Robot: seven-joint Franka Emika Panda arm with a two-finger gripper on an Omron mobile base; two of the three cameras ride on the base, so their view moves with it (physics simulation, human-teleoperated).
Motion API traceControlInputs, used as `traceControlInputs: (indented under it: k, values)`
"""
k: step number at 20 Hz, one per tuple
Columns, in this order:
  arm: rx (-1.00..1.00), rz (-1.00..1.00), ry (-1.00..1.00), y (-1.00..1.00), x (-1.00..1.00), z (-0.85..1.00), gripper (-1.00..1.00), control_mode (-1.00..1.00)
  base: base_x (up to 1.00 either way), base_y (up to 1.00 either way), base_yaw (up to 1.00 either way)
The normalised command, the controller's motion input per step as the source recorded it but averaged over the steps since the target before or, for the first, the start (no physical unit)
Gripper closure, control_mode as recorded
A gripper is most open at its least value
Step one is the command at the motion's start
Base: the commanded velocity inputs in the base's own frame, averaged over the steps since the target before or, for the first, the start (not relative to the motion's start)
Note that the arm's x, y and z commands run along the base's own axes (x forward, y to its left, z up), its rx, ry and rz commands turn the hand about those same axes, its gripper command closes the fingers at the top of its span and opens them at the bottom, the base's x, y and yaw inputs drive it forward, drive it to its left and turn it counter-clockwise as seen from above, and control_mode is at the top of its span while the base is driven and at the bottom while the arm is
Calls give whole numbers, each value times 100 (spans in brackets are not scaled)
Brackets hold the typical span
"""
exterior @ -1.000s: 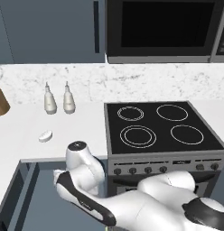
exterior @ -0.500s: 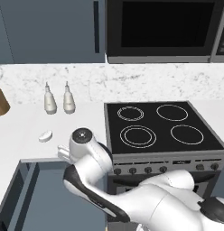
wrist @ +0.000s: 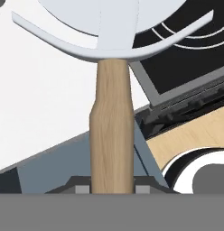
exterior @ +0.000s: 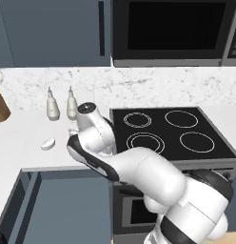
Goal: Pick the pizza cutter from the drawer and place it on the counter.
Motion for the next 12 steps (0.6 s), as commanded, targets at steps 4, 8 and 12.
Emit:
traceControlInputs:
  k: [4, 8, 12]
  values:
    - [0, -1, 0, -22, 34, -14, 100, -100, 0, 0, 0]
    - [-9, 5, 1, -6, 29, -84, 100, -100, 0, 0, 0]
    - [-1, 1, 0, 16, 60, -49, 100, -100, 0, 0, 0]
